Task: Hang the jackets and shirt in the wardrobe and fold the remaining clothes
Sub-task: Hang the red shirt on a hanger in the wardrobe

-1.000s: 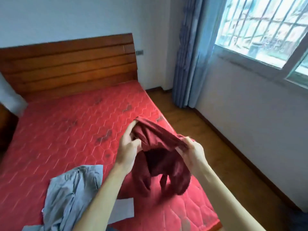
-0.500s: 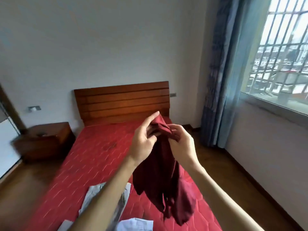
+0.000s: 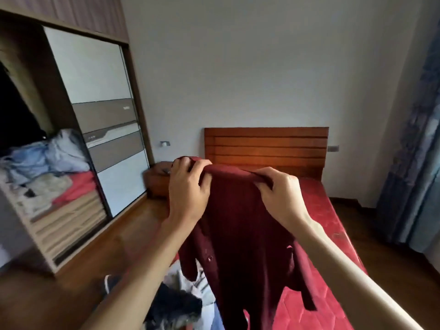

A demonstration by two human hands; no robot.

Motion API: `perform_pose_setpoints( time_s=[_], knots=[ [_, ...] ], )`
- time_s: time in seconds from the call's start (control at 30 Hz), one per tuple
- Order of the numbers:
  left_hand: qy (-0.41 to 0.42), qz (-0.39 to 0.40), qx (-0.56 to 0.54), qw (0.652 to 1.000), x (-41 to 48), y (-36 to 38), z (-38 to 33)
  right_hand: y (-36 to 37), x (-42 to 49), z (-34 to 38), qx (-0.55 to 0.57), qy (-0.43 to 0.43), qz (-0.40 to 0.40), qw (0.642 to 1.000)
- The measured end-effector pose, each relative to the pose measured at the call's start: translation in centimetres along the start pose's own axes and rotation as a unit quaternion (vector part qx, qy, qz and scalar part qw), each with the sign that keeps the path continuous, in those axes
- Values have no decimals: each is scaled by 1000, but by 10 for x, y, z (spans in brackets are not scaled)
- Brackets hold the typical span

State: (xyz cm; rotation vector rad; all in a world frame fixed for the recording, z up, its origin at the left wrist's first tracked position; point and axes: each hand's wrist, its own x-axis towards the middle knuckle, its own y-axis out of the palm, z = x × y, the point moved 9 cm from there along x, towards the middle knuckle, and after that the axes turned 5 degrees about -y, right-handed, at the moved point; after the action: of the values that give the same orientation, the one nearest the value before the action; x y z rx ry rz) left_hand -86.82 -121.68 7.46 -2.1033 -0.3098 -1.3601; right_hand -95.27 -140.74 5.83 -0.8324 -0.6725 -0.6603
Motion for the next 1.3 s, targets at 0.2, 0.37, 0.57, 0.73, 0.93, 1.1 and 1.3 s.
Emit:
perform_pose_setpoints(
  time_s=[0.2,0.37,0.57,0.73,0.93,1.1,1.3],
  knots=[
    [-15,8,51,999,-4,-135,57,47,-7,105,63,-70,-9,996],
    [-23,5,132,991,-20,-232,104,88,-14,201,119,-92,-26,988],
    [-91,1,191,977,-25,-347,172,149,-18,313,135,-124,35,982],
    [-185,24,130,974,-43,-405,224,189,-20,377,196,-94,105,970],
    [-342,179,-143,911,-70,-447,288,258,-33,421,486,61,379,785],
    [-373,151,-199,894,-69,-489,340,322,-31,443,414,15,436,799],
    [-468,200,-215,834,-85,-524,422,419,-16,478,314,-43,388,866]
  ],
)
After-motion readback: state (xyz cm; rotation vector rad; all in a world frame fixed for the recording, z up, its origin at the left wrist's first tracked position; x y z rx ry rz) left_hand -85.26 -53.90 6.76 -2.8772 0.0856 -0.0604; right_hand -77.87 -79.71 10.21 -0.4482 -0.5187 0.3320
